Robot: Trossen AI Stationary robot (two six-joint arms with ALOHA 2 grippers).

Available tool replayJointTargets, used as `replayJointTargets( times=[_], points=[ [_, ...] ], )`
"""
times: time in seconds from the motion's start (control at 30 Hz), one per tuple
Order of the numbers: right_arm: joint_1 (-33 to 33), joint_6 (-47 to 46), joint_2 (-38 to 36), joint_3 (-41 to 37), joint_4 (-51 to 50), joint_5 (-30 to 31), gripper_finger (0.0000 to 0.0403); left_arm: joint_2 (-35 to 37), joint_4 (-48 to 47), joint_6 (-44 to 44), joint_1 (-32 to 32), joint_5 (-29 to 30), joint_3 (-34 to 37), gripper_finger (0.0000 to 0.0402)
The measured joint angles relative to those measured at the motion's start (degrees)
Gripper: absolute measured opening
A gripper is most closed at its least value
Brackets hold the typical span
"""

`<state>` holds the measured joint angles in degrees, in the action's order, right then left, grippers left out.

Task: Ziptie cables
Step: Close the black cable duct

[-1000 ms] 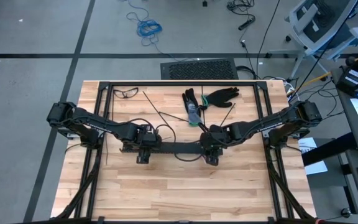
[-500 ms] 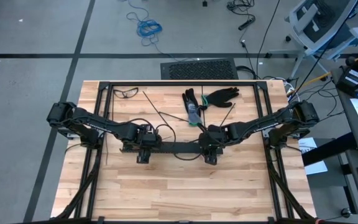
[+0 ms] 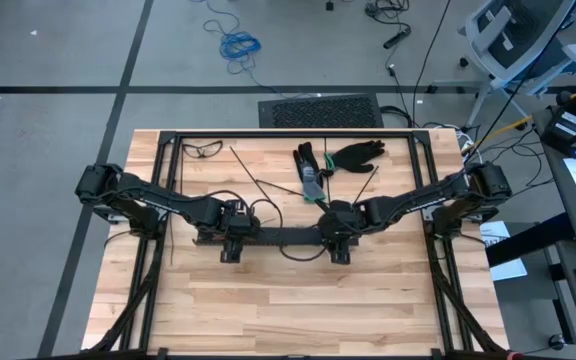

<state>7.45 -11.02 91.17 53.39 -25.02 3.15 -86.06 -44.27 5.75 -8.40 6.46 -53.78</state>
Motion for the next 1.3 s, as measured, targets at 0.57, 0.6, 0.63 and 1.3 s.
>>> replayJointTargets(
  times=[0.57, 0.6, 0.63, 1.3],
  points=[
    [-1.1, 5.5, 1.0, 1.1, -5.3, -0.2, 0.0326, 0.0, 0.1, 0.2, 0.0, 0.0, 0.0, 0.0228],
    [-1.3, 5.9, 1.0, 1.1, -5.5, -0.3, 0.0327, 0.0, 0.1, 0.2, 0.0, 0.0, 0.0, 0.0228],
    [-1.5, 6.4, 1.2, 1.1, -5.5, -0.3, 0.0327, 0.0, 0.1, 0.4, 0.0, -0.2, 0.0, 0.0228],
    [-5.0, 5.9, 4.1, 1.8, -5.7, -4.8, 0.0297, 0.0, 0.4, 1.4, 0.0, -0.3, 0.0, 0.0228]
  ],
)
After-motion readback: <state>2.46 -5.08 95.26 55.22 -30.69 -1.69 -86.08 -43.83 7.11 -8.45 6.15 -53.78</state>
